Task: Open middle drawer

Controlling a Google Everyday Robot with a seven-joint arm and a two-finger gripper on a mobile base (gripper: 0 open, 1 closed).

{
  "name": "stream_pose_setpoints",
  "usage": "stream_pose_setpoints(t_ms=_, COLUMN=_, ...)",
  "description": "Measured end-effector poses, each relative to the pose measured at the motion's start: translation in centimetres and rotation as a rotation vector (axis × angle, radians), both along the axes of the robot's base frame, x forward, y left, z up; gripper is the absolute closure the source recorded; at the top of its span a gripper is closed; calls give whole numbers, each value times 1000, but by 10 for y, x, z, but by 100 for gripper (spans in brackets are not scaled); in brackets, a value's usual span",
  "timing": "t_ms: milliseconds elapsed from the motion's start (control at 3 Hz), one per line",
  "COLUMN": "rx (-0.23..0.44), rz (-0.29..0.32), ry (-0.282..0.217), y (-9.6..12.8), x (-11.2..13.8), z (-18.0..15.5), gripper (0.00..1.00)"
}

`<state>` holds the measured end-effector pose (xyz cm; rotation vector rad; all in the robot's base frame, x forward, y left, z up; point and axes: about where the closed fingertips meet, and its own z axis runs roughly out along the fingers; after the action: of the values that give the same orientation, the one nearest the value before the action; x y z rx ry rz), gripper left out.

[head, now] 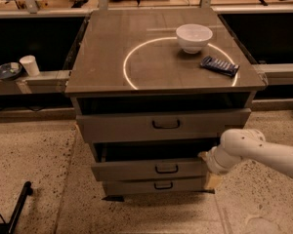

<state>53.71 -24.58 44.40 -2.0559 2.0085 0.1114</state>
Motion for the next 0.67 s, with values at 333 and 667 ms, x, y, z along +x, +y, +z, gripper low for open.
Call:
stream_pose_setpoints(t_ms=333, rx=-64, rz=-13, ry=73, y=-11, x=-66, z=9, gripper=31)
stream_pose_setpoints(t_ms=667, rx=-113, rz=-49, ry=111, y=-16, x=-116, z=16, gripper=13)
